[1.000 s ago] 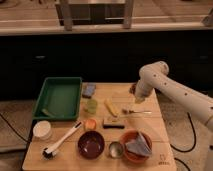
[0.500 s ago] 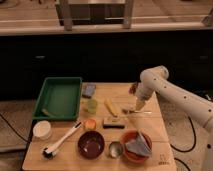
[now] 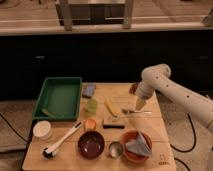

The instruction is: Place fork in tray

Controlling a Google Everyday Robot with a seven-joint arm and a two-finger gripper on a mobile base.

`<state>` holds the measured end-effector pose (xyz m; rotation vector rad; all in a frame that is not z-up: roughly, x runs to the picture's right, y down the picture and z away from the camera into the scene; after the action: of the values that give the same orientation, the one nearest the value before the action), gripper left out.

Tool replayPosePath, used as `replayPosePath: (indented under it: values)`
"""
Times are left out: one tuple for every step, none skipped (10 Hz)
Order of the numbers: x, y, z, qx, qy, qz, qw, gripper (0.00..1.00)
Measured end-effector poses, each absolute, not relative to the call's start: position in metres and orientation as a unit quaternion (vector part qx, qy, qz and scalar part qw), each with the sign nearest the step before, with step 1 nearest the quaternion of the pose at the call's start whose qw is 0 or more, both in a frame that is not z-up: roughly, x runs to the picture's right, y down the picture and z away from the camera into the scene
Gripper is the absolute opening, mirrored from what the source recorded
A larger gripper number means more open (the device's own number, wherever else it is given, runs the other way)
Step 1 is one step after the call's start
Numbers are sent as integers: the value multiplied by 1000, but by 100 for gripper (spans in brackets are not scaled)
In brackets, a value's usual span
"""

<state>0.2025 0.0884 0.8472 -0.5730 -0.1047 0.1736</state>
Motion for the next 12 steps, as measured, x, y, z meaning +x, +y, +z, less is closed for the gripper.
replayPosePath:
  values:
    - [203, 92, 852, -281, -51, 84, 955, 80]
    - [204, 96, 856, -282, -51, 84, 954, 80]
    - [204, 96, 858, -282, -49, 83, 954, 80]
    - [203, 97, 861, -283, -49, 82, 954, 80]
    - [201, 102, 866, -287, -48, 79, 954, 80]
    - [199, 111, 877, -291, -49, 78, 952, 80]
    - [200, 120, 887, -295, -47, 78, 951, 80]
    - [200, 128, 896, -300, -48, 79, 950, 80]
    - [200, 133, 902, -304, -48, 81, 948, 80]
    - [203, 139, 907, -307, -47, 86, 947, 80]
    - [206, 144, 912, -311, -46, 91, 945, 80]
    - [209, 147, 915, -313, -45, 96, 944, 77]
